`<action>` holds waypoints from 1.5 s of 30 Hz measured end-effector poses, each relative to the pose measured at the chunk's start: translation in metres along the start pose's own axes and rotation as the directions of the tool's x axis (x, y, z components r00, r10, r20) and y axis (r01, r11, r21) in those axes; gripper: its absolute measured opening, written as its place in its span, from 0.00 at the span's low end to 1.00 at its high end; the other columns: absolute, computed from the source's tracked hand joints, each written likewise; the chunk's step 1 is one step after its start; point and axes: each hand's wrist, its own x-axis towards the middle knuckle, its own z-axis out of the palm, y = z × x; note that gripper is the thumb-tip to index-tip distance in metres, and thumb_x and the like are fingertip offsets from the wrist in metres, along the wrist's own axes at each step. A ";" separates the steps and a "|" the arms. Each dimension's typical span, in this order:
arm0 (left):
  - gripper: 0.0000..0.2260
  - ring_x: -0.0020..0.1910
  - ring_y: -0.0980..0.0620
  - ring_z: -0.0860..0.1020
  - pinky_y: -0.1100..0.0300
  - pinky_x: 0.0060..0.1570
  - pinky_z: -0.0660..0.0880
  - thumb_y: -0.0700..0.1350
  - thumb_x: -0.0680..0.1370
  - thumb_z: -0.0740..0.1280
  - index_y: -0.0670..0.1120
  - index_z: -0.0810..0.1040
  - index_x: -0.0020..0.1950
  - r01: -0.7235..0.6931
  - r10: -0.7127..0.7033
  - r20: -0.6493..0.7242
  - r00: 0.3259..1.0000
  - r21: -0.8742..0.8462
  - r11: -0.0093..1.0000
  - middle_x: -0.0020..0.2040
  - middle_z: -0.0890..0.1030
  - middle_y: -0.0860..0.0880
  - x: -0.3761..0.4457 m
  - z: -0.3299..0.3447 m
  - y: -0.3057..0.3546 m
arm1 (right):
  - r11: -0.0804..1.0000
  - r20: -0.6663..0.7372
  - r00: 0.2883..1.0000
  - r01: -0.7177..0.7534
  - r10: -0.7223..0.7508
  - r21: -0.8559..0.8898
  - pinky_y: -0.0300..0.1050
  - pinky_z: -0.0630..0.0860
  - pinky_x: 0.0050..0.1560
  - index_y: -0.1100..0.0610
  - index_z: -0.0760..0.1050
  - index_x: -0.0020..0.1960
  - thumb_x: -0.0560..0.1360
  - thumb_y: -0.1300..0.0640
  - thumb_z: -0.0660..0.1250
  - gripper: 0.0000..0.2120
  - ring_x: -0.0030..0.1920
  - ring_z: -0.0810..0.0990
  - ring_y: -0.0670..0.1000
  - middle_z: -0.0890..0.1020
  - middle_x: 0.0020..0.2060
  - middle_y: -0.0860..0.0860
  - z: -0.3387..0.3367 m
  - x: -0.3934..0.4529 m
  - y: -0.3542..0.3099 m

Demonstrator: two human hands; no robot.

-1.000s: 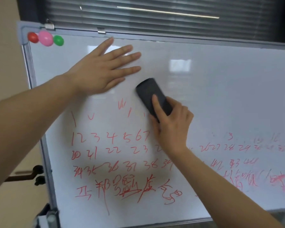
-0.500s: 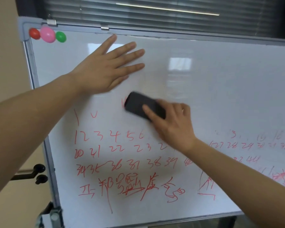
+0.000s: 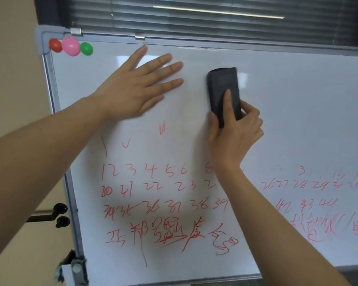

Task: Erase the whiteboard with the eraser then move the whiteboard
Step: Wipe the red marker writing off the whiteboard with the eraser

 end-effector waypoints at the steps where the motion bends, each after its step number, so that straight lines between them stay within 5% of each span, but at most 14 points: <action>1: 0.21 0.78 0.42 0.56 0.37 0.74 0.51 0.48 0.85 0.50 0.48 0.58 0.79 0.001 -0.001 0.002 1.000 0.000 1.000 0.79 0.57 0.45 -0.002 0.000 0.001 | 0.999 0.019 0.999 0.037 -0.037 0.008 0.53 0.66 0.51 0.51 0.72 0.69 0.74 0.55 0.70 0.24 0.50 0.73 0.61 0.75 0.57 0.62 0.000 -0.006 -0.002; 13: 0.21 0.78 0.43 0.55 0.38 0.74 0.52 0.48 0.86 0.50 0.48 0.57 0.80 0.037 -0.037 0.043 0.998 0.010 0.999 0.79 0.56 0.45 -0.030 -0.003 -0.004 | 0.865 0.101 0.859 0.500 -0.502 0.042 0.52 0.64 0.50 0.51 0.71 0.67 0.73 0.59 0.71 0.23 0.48 0.71 0.58 0.73 0.58 0.61 0.006 -0.077 -0.013; 19: 0.21 0.78 0.42 0.54 0.38 0.74 0.52 0.48 0.86 0.50 0.48 0.56 0.80 0.064 -0.064 0.049 0.997 0.002 0.998 0.79 0.56 0.44 -0.032 -0.002 0.002 | 0.564 0.203 0.536 0.817 -0.820 0.119 0.54 0.64 0.52 0.51 0.72 0.68 0.70 0.61 0.69 0.26 0.55 0.71 0.58 0.70 0.61 0.59 -0.002 -0.084 0.006; 21: 0.21 0.78 0.42 0.55 0.38 0.74 0.52 0.48 0.86 0.49 0.48 0.57 0.79 0.068 -0.068 0.047 0.997 0.001 0.998 0.79 0.57 0.44 -0.031 -0.003 0.002 | 0.513 0.206 0.484 0.850 -0.850 0.120 0.54 0.64 0.51 0.51 0.73 0.67 0.71 0.60 0.69 0.25 0.54 0.71 0.58 0.72 0.60 0.59 -0.003 -0.063 0.009; 30: 0.22 0.78 0.43 0.55 0.40 0.75 0.52 0.48 0.85 0.50 0.47 0.57 0.79 0.067 -0.065 0.053 0.996 -0.031 0.997 0.79 0.57 0.45 -0.032 -0.005 0.000 | 0.742 0.089 0.747 0.665 -0.659 -0.086 0.51 0.61 0.49 0.52 0.75 0.67 0.78 0.52 0.64 0.18 0.49 0.69 0.58 0.78 0.56 0.61 0.001 0.021 0.011; 38: 0.22 0.78 0.43 0.55 0.43 0.75 0.52 0.48 0.85 0.49 0.46 0.56 0.79 0.124 -0.120 0.048 0.992 -0.090 0.988 0.79 0.58 0.44 -0.050 -0.008 -0.013 | 0.938 -0.007 0.944 0.326 -0.329 -0.117 0.53 0.66 0.48 0.49 0.73 0.68 0.76 0.50 0.66 0.20 0.45 0.74 0.60 0.77 0.55 0.60 0.010 0.005 -0.008; 45: 0.22 0.77 0.42 0.56 0.44 0.75 0.54 0.48 0.85 0.48 0.45 0.55 0.79 0.119 -0.116 0.031 0.993 -0.120 0.986 0.78 0.59 0.42 -0.066 -0.009 -0.019 | 0.987 0.006 0.988 0.154 -0.154 -0.041 0.57 0.69 0.50 0.50 0.73 0.69 0.75 0.52 0.67 0.22 0.47 0.76 0.62 0.77 0.56 0.61 0.015 -0.019 -0.043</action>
